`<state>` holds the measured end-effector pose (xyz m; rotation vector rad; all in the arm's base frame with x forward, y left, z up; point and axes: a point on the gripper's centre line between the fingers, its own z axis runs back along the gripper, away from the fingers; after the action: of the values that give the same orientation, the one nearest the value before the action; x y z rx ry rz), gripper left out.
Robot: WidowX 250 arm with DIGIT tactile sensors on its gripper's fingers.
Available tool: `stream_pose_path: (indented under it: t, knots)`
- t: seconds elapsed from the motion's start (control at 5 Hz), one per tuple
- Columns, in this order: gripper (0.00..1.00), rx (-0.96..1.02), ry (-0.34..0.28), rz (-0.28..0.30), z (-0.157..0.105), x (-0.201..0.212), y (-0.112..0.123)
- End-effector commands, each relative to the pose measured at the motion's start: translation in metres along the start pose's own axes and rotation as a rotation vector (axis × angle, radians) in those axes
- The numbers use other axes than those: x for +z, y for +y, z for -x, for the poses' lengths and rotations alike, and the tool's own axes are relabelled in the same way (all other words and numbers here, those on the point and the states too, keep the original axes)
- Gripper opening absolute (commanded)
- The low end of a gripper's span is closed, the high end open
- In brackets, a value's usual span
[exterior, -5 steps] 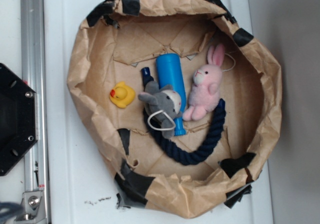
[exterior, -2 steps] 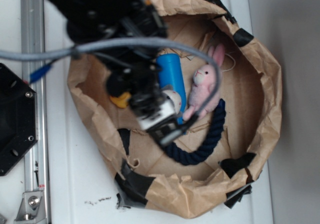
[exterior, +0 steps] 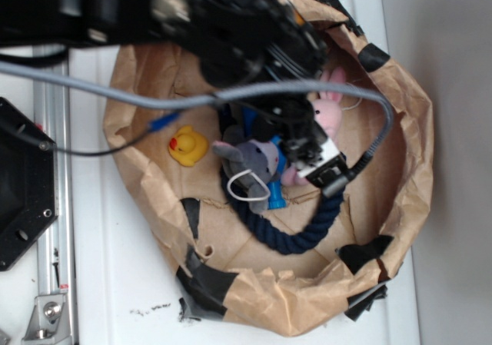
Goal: Grab the pink bunny.
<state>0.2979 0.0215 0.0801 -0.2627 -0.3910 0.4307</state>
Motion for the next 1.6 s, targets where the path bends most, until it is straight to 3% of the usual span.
stream_pose_path:
  t: [0.0,0.2,0.4,0.6,1.0,1.2,1.4]
  knots:
    - [1.0,-0.044,0.193,-0.043,-0.013,-0.051,-0.001]
    - [0.0,-0.108,0.247,-0.123,0.0,-0.054,-0.004]
    - [0.0,-0.101,0.252,-0.169,-0.004,-0.028,-0.004]
    - [0.0,-0.1,0.224,-0.224,-0.015,0.014,-0.021]
    - [0.0,-0.188,0.189,-0.04,-0.02,0.113,-0.036]
    - [0.0,-0.293,0.239,0.03,-0.022,0.121,-0.044]
    - [0.0,-0.326,0.125,-0.081,-0.009,0.116,-0.051]
